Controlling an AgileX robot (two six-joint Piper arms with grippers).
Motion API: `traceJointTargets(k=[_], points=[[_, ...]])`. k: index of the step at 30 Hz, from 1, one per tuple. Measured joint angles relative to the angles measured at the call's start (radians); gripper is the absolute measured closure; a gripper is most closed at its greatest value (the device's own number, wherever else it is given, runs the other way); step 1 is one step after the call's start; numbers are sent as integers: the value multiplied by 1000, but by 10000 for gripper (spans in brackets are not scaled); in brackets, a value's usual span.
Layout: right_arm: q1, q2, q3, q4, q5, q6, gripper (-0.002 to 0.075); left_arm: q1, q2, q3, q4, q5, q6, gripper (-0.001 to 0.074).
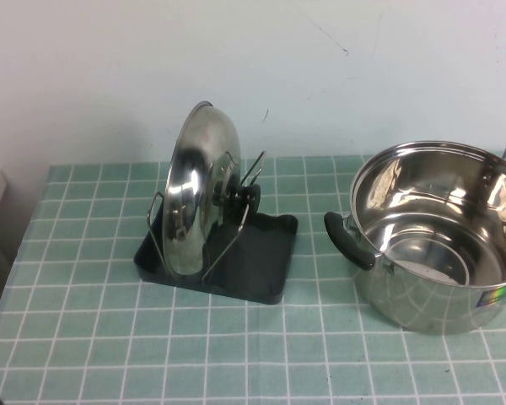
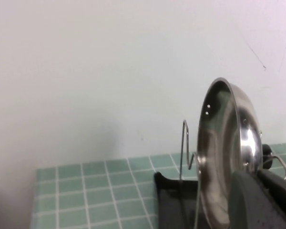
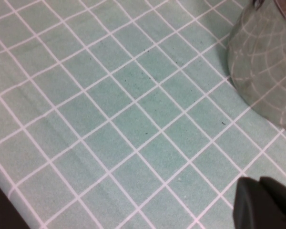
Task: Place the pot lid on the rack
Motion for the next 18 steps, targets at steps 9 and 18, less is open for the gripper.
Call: traceJointTargets(k=[9,18], points=[[0,0,0,0,0,0,727,10,-142,100,0,-9,206,736],[0,0,0,0,2,5,727,10,-142,205,598,6,-431,736]])
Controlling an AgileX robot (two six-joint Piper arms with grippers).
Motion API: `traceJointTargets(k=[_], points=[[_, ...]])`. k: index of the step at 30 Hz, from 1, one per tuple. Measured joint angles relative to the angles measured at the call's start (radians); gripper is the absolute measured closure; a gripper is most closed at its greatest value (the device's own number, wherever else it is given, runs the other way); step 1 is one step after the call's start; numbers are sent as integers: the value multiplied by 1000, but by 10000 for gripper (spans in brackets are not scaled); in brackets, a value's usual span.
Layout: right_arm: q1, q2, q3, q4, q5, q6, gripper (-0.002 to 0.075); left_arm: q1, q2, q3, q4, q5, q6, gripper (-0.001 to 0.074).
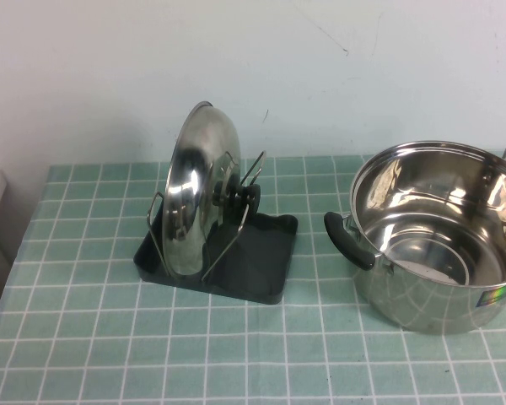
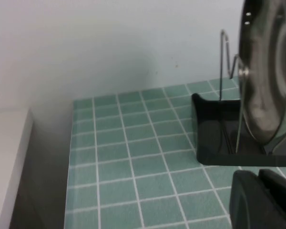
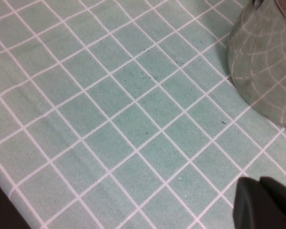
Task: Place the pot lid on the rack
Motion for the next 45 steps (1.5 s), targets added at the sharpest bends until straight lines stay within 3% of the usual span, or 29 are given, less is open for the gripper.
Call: traceJointTargets(k=[3,8,18,25,32,45], points=[[0,0,0,0,0,0,727,1,0,47,268,-57,-397,736],[0,0,0,0,0,0,727,1,-2,103,443,-171,-616,736],[0,0,0,0,1,0,727,1,-181,103,474,52,-648,736],[0,0,2,2,2,0,727,1,-194,101,427,175,-652,736],[0,0,2,2,2,0,727,1,-197,101,420,182,-561,736],[0,0,2,2,2,0,727,1,-198,101,416,184,-564,736]])
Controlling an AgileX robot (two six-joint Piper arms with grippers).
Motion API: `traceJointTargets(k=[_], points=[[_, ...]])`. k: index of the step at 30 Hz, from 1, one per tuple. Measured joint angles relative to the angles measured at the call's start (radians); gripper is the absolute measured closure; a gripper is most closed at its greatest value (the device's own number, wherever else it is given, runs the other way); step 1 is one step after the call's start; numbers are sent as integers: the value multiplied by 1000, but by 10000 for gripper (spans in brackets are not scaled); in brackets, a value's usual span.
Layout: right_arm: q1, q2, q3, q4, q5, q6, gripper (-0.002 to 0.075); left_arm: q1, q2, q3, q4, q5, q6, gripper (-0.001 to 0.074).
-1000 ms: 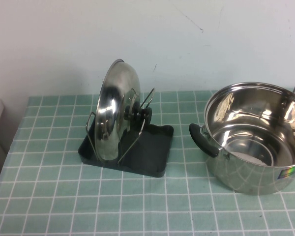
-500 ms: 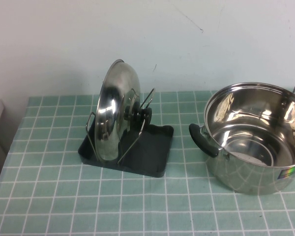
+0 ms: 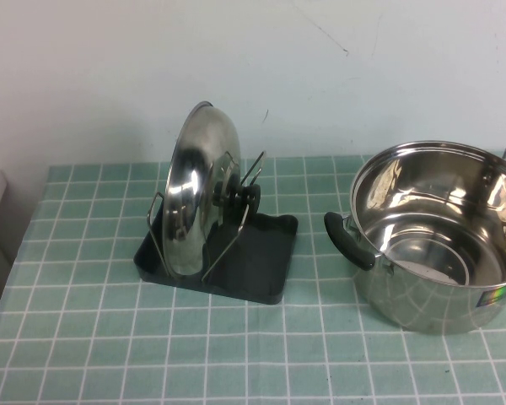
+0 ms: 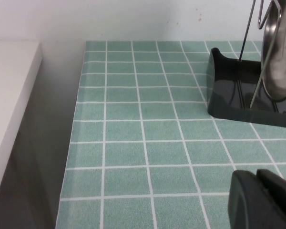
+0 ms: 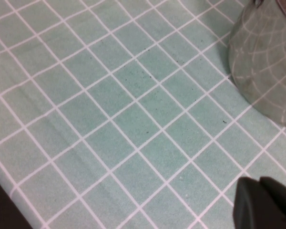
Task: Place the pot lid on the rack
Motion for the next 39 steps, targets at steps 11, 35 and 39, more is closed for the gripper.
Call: traceJointTargets(k=[11,35,39], points=[[0,0,0,0,0,2,727,0,0,0,0,0,12,736],[-61,-98,32,-58,-140,-9,727,0,0,0,-1,0,19,737],[-215,-200,141,-77,-406,-16,727,0,0,0,-2,0,20,737]])
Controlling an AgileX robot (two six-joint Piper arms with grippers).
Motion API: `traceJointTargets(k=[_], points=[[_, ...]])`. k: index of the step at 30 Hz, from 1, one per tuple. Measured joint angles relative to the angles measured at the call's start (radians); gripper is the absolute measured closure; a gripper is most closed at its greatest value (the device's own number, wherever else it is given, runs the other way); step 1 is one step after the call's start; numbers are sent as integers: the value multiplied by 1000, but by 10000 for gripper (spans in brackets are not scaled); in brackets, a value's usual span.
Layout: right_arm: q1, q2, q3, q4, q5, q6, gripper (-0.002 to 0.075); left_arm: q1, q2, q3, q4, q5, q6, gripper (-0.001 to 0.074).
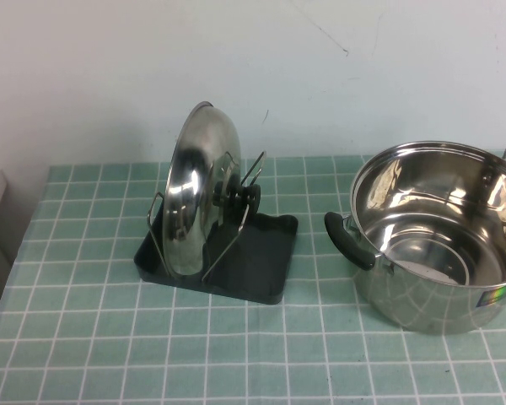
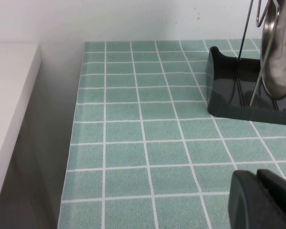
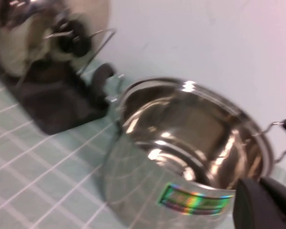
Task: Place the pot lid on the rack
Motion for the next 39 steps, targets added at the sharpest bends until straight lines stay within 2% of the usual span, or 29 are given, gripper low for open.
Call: traceJointTargets(k=[4,8,10,12,17,26,32,39], points=[[-201,-87,134,-7,-191,-6,727,0,0,0,0,0,0,737],[-381,-142,263,-7,-275,-6,727,0,0,0,0,0,0,737],[-441,-159,330,-7,-321,-6,727,0,0,0,0,0,0,737],[-463,-167,366,-7,-336,-6,727,0,0,0,0,0,0,738],[-472,-167,377,-7,-186,-6,727,0,0,0,0,0,0,737],[-472,-167,375,143,-180,-21,727,0,0,0,0,0,0,737],[-495,-167,375,151,-180,-59,727,0,0,0,0,0,-3,737],[-535,-171,375,151,-180,-23,727,0,0,0,0,0,-3,737]])
